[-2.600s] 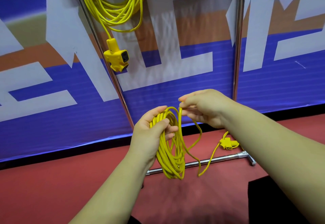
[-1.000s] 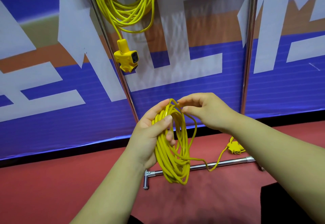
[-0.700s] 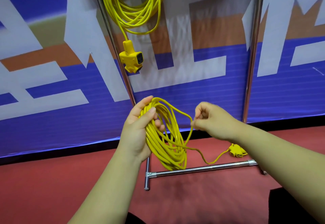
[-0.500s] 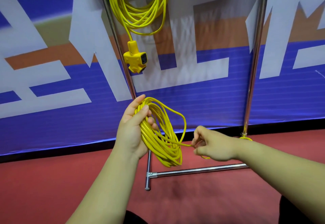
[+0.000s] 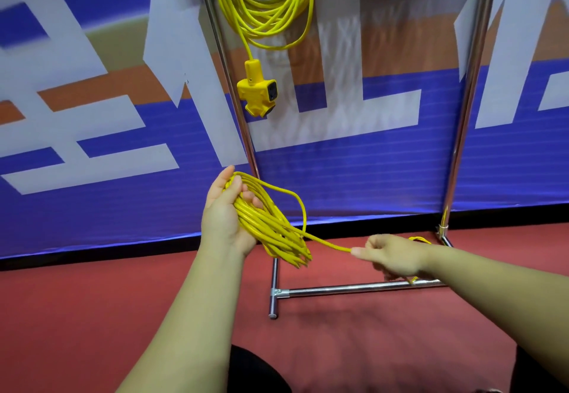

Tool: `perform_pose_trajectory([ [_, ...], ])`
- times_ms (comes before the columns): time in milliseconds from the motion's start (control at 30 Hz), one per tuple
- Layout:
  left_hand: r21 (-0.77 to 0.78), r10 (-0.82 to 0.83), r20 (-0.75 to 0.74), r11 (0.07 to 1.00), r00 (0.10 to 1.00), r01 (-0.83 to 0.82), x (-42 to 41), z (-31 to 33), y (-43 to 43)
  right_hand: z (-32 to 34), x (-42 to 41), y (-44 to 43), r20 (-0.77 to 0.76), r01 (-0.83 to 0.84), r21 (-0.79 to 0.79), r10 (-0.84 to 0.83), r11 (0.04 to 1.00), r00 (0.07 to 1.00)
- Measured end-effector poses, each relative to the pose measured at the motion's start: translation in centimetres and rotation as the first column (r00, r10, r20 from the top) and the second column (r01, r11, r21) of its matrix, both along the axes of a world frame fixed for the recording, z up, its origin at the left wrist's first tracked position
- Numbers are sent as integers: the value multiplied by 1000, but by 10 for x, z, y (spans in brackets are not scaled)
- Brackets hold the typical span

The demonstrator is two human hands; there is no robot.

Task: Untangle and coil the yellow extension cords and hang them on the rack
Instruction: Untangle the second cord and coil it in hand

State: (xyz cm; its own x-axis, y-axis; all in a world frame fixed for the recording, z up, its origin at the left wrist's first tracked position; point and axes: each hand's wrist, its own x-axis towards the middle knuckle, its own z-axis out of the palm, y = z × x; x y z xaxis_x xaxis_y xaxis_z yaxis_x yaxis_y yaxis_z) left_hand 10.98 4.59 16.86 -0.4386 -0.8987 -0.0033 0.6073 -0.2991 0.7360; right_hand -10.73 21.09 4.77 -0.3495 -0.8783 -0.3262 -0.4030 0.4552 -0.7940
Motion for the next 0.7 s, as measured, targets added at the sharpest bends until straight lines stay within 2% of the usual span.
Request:
perform_pose_trajectory([
  [133,-33,-15,132,999,991,20,-1,-10,0,15,-7,-16,-38,268,-188,-280,945,959],
  [167,-62,-23,176,998,984,34,-2,-12,1,26,-7,-20,-5,298,-250,-309,921,951],
  [233,-135,-28,270,989,962,67,-4,-15,5,52,-3,-24,170,359,-368,-318,858,933],
  [300,-227,-23,361,967,932,112,-8,-19,10,76,2,-21,227,414,-437,-347,799,910],
  [367,-317,-22,439,932,898,178,-12,-22,17,90,7,-15,212,412,-473,-353,779,911],
  [433,-374,-41,503,890,863,260,-17,-23,27,99,14,-6,196,350,-497,-289,794,937],
  [533,-384,-110,567,841,816,381,-26,-26,43,111,25,8,149,229,-533,-176,814,973],
  [633,-391,-161,613,788,774,475,-33,-29,55,124,30,16,160,180,-587,-105,789,982],
  [700,-433,-139,682,714,718,550,-37,-28,61,127,30,20,178,161,-609,-64,777,982],
])
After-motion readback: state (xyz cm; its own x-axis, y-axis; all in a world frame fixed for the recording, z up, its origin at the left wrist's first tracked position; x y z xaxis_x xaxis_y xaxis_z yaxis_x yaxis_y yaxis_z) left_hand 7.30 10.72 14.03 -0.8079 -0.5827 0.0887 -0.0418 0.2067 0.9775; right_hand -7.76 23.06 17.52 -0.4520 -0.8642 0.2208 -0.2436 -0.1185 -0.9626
